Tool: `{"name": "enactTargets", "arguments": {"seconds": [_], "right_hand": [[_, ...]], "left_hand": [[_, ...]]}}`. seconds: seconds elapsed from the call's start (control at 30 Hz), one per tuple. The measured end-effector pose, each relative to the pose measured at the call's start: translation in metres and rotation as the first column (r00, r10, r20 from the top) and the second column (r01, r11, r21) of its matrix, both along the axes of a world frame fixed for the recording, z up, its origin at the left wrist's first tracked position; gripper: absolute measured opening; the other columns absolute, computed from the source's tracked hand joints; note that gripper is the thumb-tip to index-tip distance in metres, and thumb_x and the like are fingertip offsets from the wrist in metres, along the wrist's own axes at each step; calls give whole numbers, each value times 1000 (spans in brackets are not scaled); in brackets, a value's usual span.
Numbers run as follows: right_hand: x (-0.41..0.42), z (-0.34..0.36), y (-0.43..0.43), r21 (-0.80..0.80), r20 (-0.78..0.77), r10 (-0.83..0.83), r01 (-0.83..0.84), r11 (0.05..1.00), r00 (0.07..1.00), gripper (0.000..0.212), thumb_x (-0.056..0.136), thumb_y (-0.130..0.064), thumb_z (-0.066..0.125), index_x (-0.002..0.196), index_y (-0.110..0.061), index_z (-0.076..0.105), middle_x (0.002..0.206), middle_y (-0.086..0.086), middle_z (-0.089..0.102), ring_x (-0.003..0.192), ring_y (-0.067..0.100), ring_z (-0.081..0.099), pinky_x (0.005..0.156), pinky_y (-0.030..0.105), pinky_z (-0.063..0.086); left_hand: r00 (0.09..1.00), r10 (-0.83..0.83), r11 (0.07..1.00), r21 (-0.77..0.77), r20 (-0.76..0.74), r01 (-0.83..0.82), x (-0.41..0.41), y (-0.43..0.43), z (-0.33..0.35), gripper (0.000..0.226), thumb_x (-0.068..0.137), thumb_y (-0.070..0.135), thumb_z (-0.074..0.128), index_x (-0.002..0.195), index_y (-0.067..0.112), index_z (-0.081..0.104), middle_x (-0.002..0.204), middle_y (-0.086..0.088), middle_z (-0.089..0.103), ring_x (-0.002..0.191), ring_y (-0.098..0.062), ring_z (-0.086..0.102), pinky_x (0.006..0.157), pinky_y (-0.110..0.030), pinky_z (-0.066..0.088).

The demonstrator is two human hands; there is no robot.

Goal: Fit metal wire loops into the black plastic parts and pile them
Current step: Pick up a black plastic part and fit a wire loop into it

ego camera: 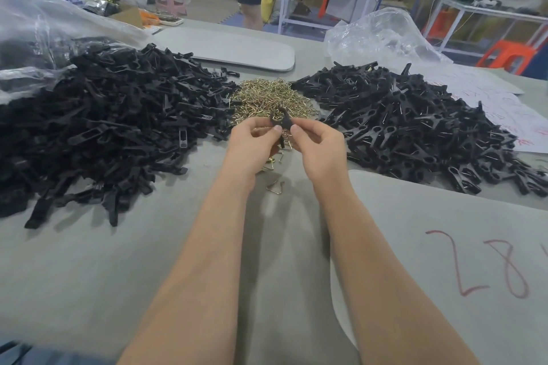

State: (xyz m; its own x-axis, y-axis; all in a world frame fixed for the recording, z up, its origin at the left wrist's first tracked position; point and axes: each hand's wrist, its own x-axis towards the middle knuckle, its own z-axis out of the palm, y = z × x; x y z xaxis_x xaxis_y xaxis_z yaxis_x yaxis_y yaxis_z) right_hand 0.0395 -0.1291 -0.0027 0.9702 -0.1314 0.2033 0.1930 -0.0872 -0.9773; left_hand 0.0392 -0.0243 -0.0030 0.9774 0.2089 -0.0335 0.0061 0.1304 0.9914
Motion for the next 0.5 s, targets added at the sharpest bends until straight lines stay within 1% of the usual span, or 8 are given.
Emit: {"name": "enactTargets", "arguments": {"seconds": [0.13, 0.23, 0.33, 0.4, 0.5], "right_hand": [[2, -1, -3, -34, 17, -33, 33, 999, 999, 20, 91, -2, 56, 108, -1, 67, 94, 8, 67, 86, 13, 61, 88, 27, 51], [3, -2, -3, -40, 18, -30, 31, 999, 999, 19, 91, -2, 56, 107, -2, 67, 92, 6, 67, 82, 9, 61, 86, 26, 51], [5, -3, -4, -38, 10, -21, 22, 999, 1000, 19, 91, -2, 56, 105, -4, 67, 87, 2, 66, 80, 8, 61, 88, 30, 52], [5, -3, -5, -27, 3, -10, 10, 1000, 1000, 18, 91, -2, 55, 105, -5, 67, 85, 0, 65, 81, 10, 61, 90, 33, 52], [5, -2, -5, -16, 1, -19, 19, 1000, 1000, 18, 92, -1, 54, 105, -3, 67, 89, 5, 66, 87, 15, 62, 91, 35, 52]], "left_hand": [[1000, -12, 1000, -8, 11, 12, 1, 0, -1, 11, 90, 6, 60, 89, 16, 58, 81, -3, 60, 78, -17, 59, 84, -34, 53], [1000, -14, 1000, -18, 16, 15, 2, 0, -1, 12, 90, 5, 60, 87, 16, 59, 79, -2, 60, 77, -16, 59, 84, -33, 54], [999, -22, 999, -26, 27, 23, 2, 1, -2, 11, 90, 5, 61, 87, 16, 59, 78, -1, 60, 74, -13, 59, 84, -33, 54], [999, -31, 999, -24, 27, 31, 3, 2, -2, 9, 90, 6, 62, 89, 16, 59, 79, -2, 61, 75, -13, 60, 85, -34, 54], [999, -33, 999, -17, 21, 33, 3, 1, -3, 12, 90, 7, 62, 86, 18, 60, 80, -2, 63, 76, -16, 61, 83, -33, 54]]}}
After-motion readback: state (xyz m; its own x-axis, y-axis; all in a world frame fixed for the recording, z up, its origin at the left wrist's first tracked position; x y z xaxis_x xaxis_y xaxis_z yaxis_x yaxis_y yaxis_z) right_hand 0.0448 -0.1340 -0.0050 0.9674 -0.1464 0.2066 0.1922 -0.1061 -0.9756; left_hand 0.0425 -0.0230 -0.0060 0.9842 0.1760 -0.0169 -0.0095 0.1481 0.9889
